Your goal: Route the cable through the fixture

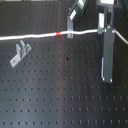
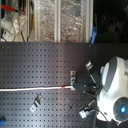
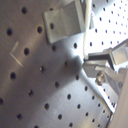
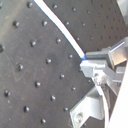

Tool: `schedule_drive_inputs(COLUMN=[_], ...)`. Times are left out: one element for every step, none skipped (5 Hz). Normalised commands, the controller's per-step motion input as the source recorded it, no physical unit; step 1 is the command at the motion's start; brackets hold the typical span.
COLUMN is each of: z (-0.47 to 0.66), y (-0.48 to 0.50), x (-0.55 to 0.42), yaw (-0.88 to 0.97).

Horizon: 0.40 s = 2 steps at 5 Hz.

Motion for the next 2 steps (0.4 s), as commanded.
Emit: schedule_drive_inputs(z=[0.0, 0.0], y=[0.104, 0.083], x=[-0.167, -0.124], yaw=[-0.2, -0.19])
